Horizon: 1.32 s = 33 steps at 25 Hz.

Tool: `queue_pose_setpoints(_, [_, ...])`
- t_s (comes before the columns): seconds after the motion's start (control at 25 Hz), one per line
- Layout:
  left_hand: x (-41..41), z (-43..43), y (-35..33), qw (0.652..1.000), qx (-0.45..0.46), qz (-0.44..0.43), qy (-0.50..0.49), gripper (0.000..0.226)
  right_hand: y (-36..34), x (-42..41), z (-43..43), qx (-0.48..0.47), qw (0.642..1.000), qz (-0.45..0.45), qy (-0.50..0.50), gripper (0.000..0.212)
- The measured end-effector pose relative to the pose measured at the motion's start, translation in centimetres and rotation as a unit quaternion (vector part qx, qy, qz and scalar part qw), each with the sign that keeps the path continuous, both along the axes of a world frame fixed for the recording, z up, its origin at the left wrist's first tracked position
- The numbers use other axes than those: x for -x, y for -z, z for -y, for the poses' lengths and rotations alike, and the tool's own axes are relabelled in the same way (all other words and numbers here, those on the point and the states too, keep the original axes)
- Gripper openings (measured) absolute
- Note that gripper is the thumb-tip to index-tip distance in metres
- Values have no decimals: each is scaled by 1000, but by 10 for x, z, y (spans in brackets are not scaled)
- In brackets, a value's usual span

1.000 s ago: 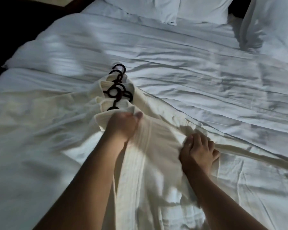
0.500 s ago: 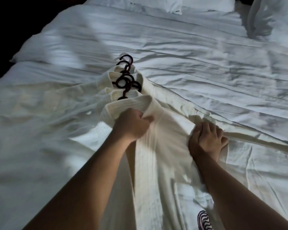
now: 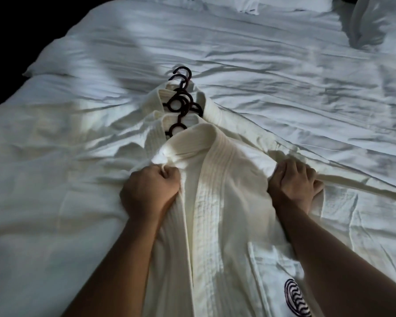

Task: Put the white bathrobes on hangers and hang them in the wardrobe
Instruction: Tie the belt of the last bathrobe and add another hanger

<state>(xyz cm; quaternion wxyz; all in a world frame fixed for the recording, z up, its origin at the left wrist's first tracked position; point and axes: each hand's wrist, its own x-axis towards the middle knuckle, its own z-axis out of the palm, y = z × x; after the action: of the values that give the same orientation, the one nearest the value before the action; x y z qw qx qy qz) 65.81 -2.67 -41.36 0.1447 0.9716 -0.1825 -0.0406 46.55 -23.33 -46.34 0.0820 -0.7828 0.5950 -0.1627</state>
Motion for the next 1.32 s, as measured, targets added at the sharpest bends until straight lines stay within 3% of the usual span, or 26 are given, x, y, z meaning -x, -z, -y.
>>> queue_pose_setpoints(0.16, [12, -1, 9, 1000, 25, 0, -15, 49, -8, -2, 2, -17, 999, -33, 26, 37])
queue_pose_setpoints(0.28, [9, -1, 16, 999, 32, -2, -3, 49, -28, -26, -9, -62, 993, 79, 57, 24])
queue_pose_setpoints(0.36, [5, 0, 21, 999, 33, 8, -12, 50, -32, -45, -36, -5, 987, 157, -40, 24])
queue_pose_setpoints(0.44, [10, 0, 21, 999, 34, 1, -12, 50, -23, -53, -60, 45, 985, 113, -126, 31])
queue_pose_setpoints(0.64, [-19, 2, -18, 992, 54, -117, -2, 39, -9, -55, -54, 31, 992, -38, -116, 42])
queue_pose_setpoints(0.72, [-42, 14, -45, 983, 87, -163, 11, 39, -7, -58, -54, 32, 991, -46, -119, 45])
queue_pose_setpoints(0.8, [-46, 30, -57, 975, 157, -154, 34, 40, -4, -61, -56, 40, 992, -47, -114, 45])
queue_pose_setpoints(0.92, [-26, 43, -52, 945, 183, -229, 145, 32, -5, -59, -53, 42, 992, -43, -107, 43])
queue_pose_setpoints(0.96, [-23, 38, -49, 946, 194, -203, 160, 26, -4, -59, -54, 41, 992, -44, -109, 42])
queue_pose_setpoints(1.04, [-31, 23, -48, 957, 246, -69, 140, 30, -2, -59, -54, 41, 992, -38, -109, 42])
queue_pose_setpoints(1.12, [-51, 1, -45, 968, 208, 38, 132, 40, -3, -60, -53, 44, 992, -30, -110, 43])
queue_pose_setpoints(1.16, [-62, -11, -41, 979, 156, 41, 123, 46, -2, -60, -53, 46, 992, -30, -112, 42])
queue_pose_setpoints(1.24, [-75, -27, -40, 987, 94, -21, 130, 55, -2, -58, -53, 47, 992, -33, -115, 42])
queue_pose_setpoints(1.32, [-78, -29, -45, 978, 93, -106, 153, 32, -2, -59, -53, 51, 992, -33, -114, 43])
